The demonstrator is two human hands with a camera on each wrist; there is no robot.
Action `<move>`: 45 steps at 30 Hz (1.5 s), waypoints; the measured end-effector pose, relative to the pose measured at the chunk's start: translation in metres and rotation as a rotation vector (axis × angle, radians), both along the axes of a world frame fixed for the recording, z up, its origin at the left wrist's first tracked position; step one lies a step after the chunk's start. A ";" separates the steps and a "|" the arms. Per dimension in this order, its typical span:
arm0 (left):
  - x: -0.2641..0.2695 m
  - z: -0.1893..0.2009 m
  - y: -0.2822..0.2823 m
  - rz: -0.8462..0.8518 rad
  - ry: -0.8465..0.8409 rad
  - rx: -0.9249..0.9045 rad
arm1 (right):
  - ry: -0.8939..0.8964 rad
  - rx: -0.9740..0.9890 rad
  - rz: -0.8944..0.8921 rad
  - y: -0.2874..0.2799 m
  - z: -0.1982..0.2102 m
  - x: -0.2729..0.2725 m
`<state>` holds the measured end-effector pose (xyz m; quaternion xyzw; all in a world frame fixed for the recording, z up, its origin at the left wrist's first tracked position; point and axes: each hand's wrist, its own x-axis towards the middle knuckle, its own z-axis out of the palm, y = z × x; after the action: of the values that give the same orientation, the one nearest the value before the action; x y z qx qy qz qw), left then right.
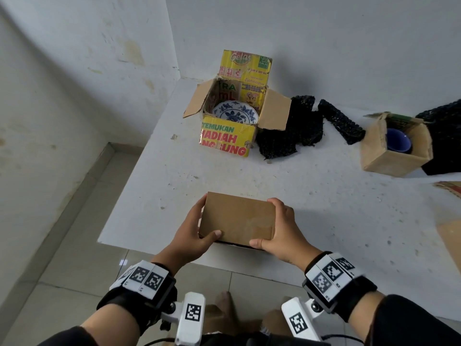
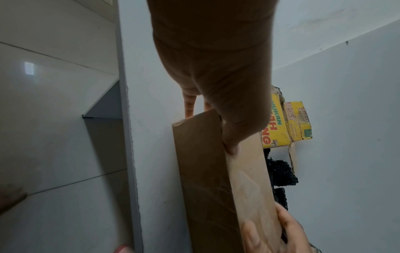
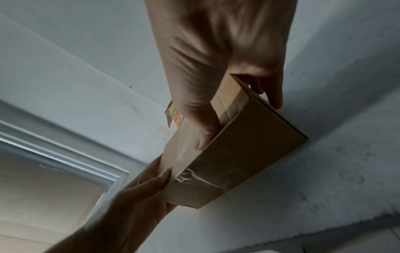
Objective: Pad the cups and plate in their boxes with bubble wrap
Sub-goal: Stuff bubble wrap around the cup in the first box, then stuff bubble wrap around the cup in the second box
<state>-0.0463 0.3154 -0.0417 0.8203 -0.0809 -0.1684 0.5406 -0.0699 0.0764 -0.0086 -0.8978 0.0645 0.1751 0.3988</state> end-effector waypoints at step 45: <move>0.024 0.111 -0.344 -0.694 -0.626 0.364 | -0.216 -0.566 -0.345 -0.274 0.080 -0.078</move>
<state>-0.0221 -0.0286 0.0697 0.8373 -0.4764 -0.0955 0.2508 -0.1484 -0.1979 0.0714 -0.9621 0.2186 -0.0157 0.1623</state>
